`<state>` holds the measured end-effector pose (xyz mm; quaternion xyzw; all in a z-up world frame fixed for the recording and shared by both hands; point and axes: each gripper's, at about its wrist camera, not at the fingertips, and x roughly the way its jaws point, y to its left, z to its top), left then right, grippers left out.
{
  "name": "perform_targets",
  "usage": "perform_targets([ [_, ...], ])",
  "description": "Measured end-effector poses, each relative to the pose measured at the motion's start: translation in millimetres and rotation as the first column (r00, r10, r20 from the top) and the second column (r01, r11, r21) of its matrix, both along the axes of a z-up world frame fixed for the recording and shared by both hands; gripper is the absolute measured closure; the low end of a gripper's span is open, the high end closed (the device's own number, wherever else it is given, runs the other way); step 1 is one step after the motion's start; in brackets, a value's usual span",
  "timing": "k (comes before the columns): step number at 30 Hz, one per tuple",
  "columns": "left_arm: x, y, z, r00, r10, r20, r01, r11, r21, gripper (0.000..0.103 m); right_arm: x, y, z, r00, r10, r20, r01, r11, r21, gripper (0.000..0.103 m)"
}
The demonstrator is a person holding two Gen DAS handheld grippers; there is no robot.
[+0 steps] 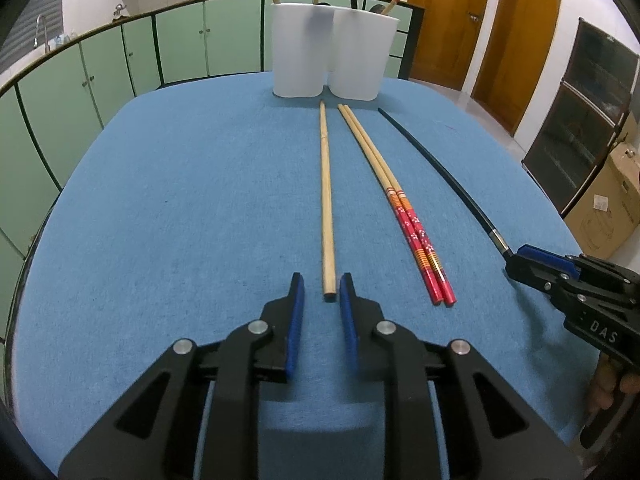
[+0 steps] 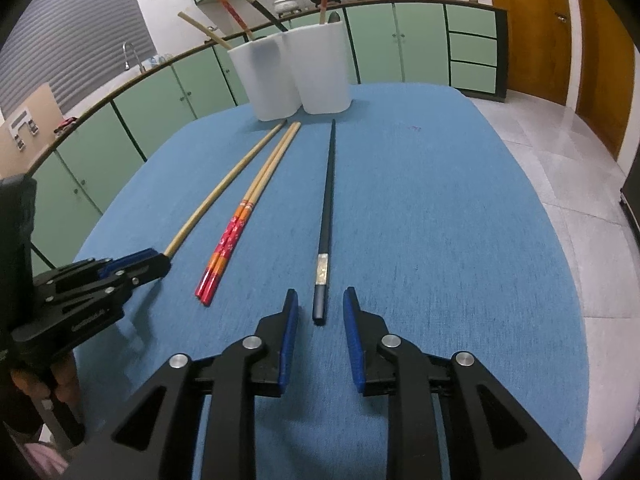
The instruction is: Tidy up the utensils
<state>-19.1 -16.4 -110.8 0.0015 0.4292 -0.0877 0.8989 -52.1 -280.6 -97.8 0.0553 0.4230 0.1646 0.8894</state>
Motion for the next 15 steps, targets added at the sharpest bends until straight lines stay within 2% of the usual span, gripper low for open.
perform_targets([
  [15,-2.1,-1.7,-0.9,1.0,0.009,-0.003,-0.009,1.0,-0.005,0.087,-6.0,7.8,-0.7,1.0,0.007,0.01,-0.006,0.999,-0.054,0.082],
])
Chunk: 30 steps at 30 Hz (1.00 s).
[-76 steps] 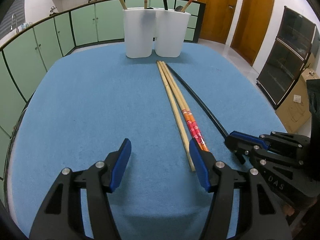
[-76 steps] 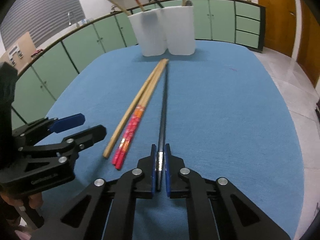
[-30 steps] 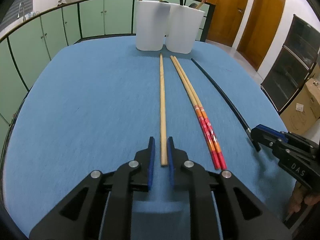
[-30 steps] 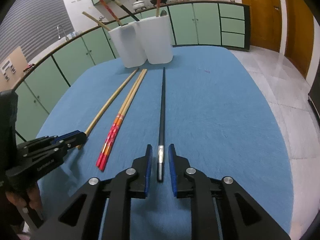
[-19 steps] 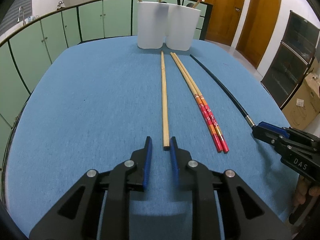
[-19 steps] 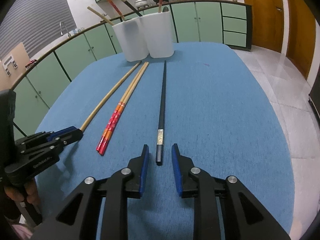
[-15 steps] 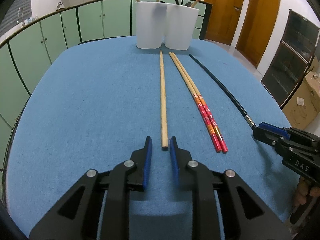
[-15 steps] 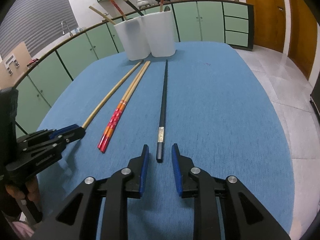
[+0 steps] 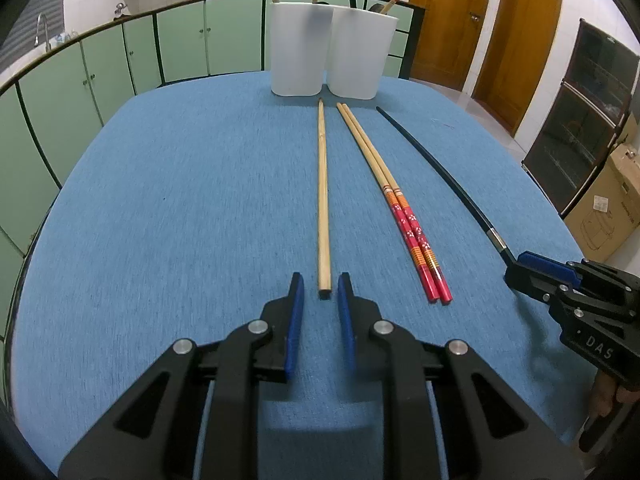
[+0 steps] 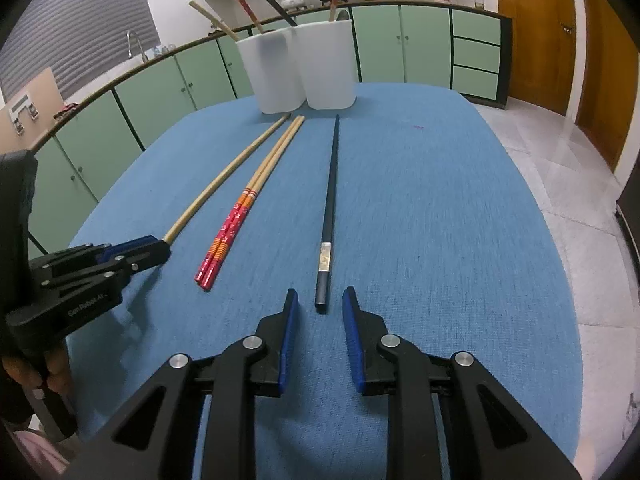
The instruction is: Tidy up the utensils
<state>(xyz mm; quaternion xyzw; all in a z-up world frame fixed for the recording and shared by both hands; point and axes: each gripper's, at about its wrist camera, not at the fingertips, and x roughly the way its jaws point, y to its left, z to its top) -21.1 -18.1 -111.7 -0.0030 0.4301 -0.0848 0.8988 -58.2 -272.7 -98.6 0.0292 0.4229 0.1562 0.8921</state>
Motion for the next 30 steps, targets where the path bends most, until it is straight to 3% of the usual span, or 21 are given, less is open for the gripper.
perform_targets([
  [7,3,-2,-1,1.0,0.019,-0.006,-0.019,1.0,0.012,0.089,3,1,-1,1.0,-0.013,0.009,0.013,1.0,-0.022,0.096],
  [14,3,0,-3,0.999,0.037,0.0,-0.037,0.999,0.011,0.096,2,-1,-2,1.0,-0.016,0.014,0.017,1.0,-0.025,0.096],
  [23,4,0,-2,0.999,0.038,-0.003,-0.038,0.999,0.002,0.097,2,-2,-1,1.0,-0.021,0.016,0.021,1.0,-0.022,0.096],
  [30,0,5,22,1.0,0.021,0.02,-0.021,1.0,-0.021,0.097,0,-10,18,0.998,-0.027,0.051,0.027,1.0,-0.01,0.097],
])
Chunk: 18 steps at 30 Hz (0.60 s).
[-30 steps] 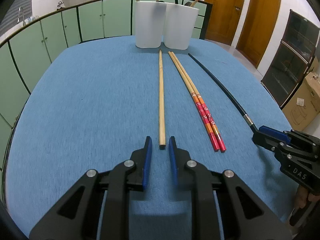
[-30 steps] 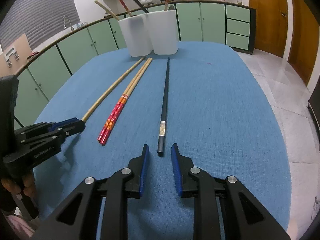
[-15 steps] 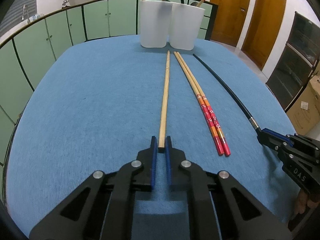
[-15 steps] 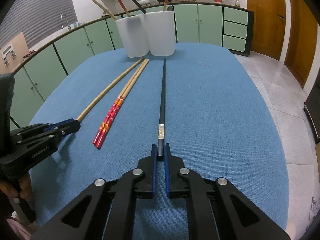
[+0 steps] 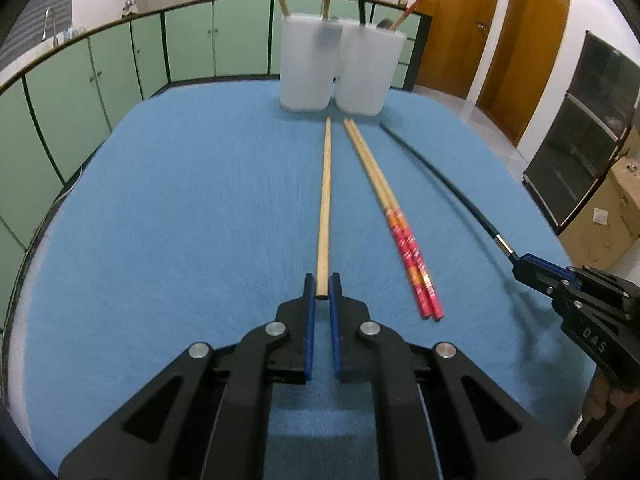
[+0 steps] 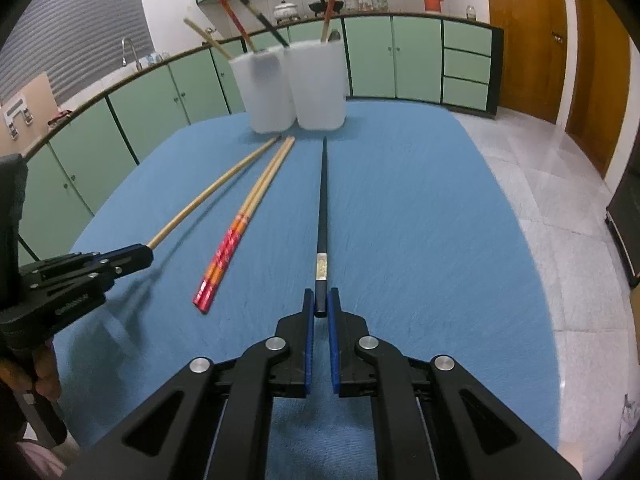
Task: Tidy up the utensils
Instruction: 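Lift both chopsticks and carry them above the white holder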
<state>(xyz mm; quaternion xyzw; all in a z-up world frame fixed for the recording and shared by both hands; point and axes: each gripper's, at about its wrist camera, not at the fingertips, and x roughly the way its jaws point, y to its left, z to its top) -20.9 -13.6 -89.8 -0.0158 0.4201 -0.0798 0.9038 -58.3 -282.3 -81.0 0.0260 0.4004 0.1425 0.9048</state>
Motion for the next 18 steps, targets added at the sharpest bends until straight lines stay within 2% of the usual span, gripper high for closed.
perform_targets([
  [8,-9,3,56,0.992,-0.017,0.124,0.016,1.0,0.009,0.097,-3,-10,44,0.995,0.001,0.096,-0.001,1.0,-0.004,0.097],
  [18,-1,3,116,0.962,-0.018,0.272,0.021,1.0,-0.009,0.097,17,-23,107,0.977,0.023,0.213,-0.034,0.998,0.045,0.097],
])
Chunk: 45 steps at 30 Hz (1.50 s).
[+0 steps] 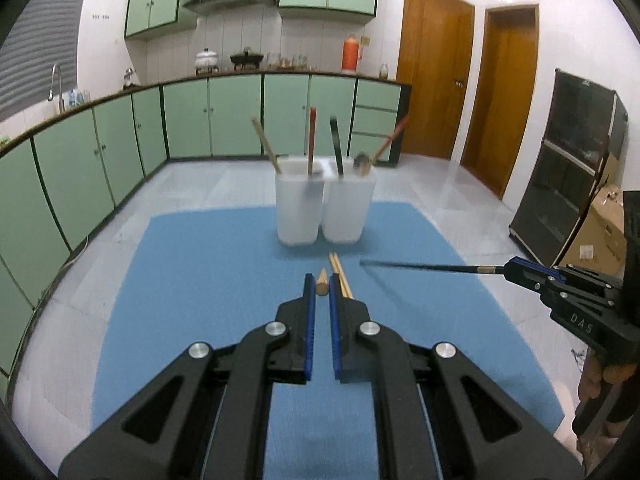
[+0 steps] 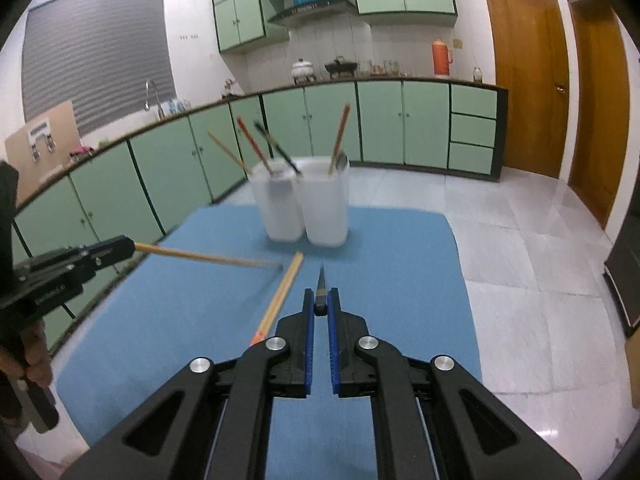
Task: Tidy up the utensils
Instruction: 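Lift both chopsticks and carry them above the white holder, then lower the chopsticks into the holder and open both tools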
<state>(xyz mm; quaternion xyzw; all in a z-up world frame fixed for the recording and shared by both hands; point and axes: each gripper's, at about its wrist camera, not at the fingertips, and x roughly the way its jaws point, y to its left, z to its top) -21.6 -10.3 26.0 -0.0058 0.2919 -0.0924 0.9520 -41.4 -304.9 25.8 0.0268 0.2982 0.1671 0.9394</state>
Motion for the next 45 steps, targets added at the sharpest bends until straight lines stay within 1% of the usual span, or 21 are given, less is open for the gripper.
perform_targets([
  [5,12,-2,20,0.999,0.004,0.053,-0.004,1.0,0.001,0.097,21,-1,30,0.999,0.019,0.045,-0.021,0.999,0.032,0.097],
  [9,21,-3,35,0.997,0.008,0.083,-0.006,1.0,-0.021,0.097,35,3,49,0.997,0.043,0.072,-0.046,0.998,0.046,0.097],
  [16,28,0,50,0.992,0.009,0.123,-0.004,0.999,-0.043,0.097,52,11,72,0.991,0.097,0.09,-0.101,0.994,0.044,0.097],
  [19,33,6,60,0.989,0.014,0.146,-0.006,0.999,-0.052,0.097,56,15,82,0.988,0.11,0.105,-0.113,0.993,0.03,0.097],
  [22,38,10,76,0.984,0.018,0.179,-0.007,0.998,-0.06,0.097,60,16,99,0.983,0.131,0.13,-0.137,0.99,0.036,0.097],
  [27,48,13,112,0.962,0.023,0.27,-0.005,0.998,-0.068,0.097,72,19,139,0.967,0.158,0.2,-0.167,0.986,0.028,0.097],
  [33,68,13,164,0.919,0.057,0.39,-0.031,0.997,-0.073,0.097,102,24,195,0.944,0.16,0.287,-0.18,0.983,0.044,0.097],
  [37,88,8,185,0.9,0.066,0.43,-0.039,0.997,-0.072,0.097,124,32,220,0.933,0.151,0.328,-0.174,0.984,0.044,0.097],
  [39,101,1,186,0.902,0.061,0.427,-0.036,0.997,-0.066,0.097,140,38,226,0.929,0.139,0.341,-0.16,0.986,0.034,0.097],
  [41,113,-6,183,0.91,0.051,0.412,-0.03,0.998,-0.058,0.097,155,45,223,0.931,0.128,0.343,-0.146,0.989,0.025,0.097],
  [44,136,-13,170,0.932,0.034,0.361,-0.017,0.999,-0.051,0.097,179,53,208,0.941,0.115,0.319,-0.129,0.991,0.023,0.097],
  [45,145,-18,162,0.942,0.026,0.335,-0.01,0.999,-0.05,0.097,187,57,200,0.945,0.11,0.308,-0.121,0.992,0.018,0.097],
])
